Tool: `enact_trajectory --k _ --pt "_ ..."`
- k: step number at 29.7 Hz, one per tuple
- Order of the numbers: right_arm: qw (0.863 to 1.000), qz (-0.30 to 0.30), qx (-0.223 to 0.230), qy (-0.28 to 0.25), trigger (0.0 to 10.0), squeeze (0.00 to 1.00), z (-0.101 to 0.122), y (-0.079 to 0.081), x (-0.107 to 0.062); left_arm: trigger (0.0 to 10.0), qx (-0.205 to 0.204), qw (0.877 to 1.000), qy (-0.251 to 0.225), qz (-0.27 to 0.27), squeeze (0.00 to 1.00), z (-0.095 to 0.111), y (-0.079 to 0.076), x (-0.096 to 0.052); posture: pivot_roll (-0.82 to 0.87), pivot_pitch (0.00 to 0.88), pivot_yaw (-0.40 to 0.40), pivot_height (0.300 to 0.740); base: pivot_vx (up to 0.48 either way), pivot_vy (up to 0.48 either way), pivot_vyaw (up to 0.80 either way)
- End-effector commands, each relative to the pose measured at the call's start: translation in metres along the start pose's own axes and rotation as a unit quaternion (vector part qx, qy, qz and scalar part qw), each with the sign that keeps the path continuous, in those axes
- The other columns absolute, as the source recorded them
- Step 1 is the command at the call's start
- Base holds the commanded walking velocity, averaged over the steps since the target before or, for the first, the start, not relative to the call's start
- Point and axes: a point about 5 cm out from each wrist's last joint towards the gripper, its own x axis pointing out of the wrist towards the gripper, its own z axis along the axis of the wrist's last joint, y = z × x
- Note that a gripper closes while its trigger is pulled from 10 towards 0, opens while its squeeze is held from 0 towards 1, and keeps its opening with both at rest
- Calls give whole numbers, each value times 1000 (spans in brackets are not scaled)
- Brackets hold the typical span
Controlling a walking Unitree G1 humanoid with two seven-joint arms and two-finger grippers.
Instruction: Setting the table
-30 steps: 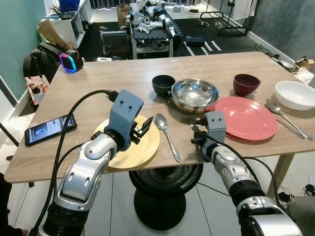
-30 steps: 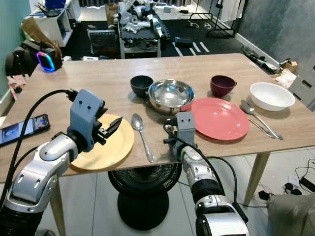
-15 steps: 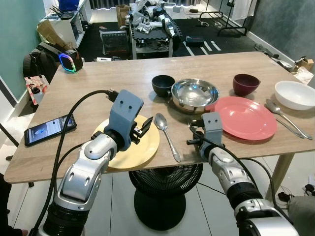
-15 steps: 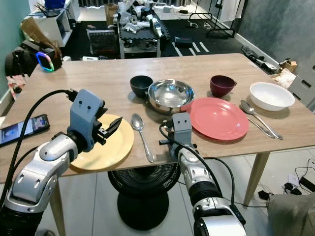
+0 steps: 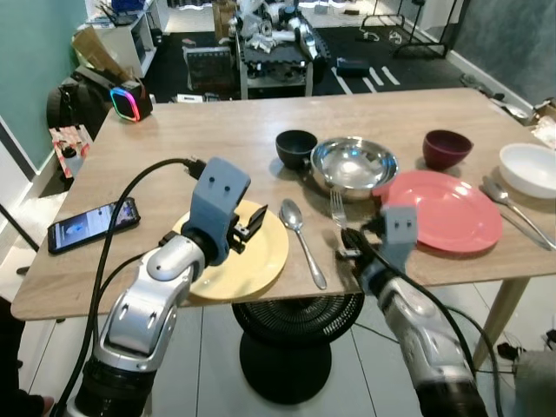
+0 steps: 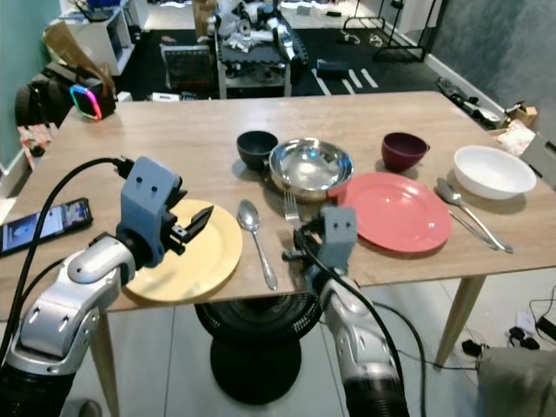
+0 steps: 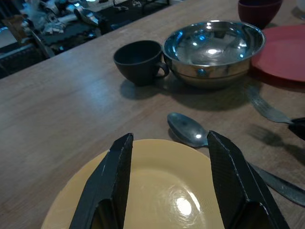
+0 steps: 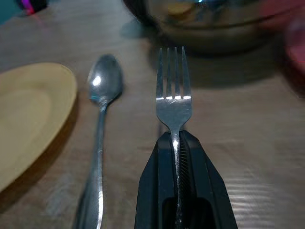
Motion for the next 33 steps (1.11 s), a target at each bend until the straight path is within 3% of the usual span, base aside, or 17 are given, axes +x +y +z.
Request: enact_trajectory --k 1,5,11,17,25,29,33 --pt "998 -39 20 -51 10000 0 16 -2 -1 10000 -5 1000 10 0 0 -5 -2 1 26 45 89 740 0 0 0" --pt "991 -91 36 -92 10000 0 31 -4 -4 10000 -12 1000 12 21 0 -7 2 2 24 41 94 740 0 0 0" --pt "974 -141 67 -161 10000 0 55 -11 -7 10000 -70 993 2 98 0 -8 16 0 17 37 96 740 0 0 0" --pt "965 -176 57 -188 10000 0 69 -23 -9 10000 -61 993 -4 105 0 -6 16 0 14 32 93 740 0 0 0" --pt "972 -152 -9 -178 10000 0 63 -21 -24 10000 -3 994 1 110 0 -14 18 -7 7 31 90 740 0 0 0" --pt "972 -168 -18 -161 10000 0 52 -30 -42 10000 -44 993 20 106 0 -26 23 -23 -5 36 94 740 0 0 0" --pt "973 -154 -21 -169 10000 0 55 -30 -40 10000 -43 992 21 113 0 -30 25 -26 -8 31 98 740 0 0 0"
